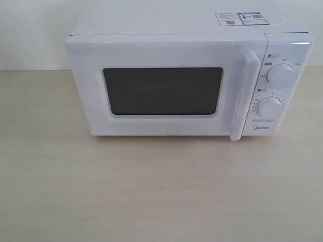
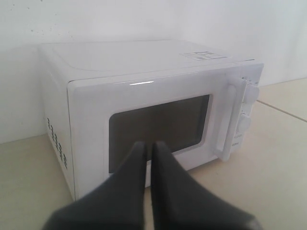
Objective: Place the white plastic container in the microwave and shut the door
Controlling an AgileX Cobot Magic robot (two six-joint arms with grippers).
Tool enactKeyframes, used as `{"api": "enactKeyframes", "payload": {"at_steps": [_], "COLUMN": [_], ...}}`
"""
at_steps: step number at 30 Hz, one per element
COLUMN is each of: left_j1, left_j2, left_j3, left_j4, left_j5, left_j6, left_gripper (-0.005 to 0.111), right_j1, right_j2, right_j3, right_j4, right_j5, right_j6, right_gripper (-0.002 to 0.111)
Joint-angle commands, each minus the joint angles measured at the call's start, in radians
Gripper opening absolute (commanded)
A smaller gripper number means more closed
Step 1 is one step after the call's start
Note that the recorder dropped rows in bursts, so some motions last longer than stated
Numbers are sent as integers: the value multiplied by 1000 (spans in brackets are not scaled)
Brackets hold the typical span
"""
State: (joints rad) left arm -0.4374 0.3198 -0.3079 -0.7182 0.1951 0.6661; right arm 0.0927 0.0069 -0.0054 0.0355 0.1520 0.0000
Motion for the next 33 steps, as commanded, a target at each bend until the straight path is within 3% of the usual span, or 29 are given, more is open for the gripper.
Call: {"api": "enactKeyframes", "payload": {"at_steps": [1, 4, 33], "left_j1": [-4, -4, -4], "left_j2": [-4, -4, -4], "left_j3": [3, 3, 3], "left_j4": [1, 1, 1], "left_j5": [-12, -12, -12], "left_j6": [-4, -4, -4], "left_gripper": [4, 4, 4], "right_j1": [-3, -3, -42], "right_j2": [-7, -7, -7], "right_j3": [5, 5, 5], "right_j4": [-5, -35, -45], "right_j5": [107, 184, 185], "right_j6": [-29, -29, -26], "right_gripper": [0, 0, 0]}}
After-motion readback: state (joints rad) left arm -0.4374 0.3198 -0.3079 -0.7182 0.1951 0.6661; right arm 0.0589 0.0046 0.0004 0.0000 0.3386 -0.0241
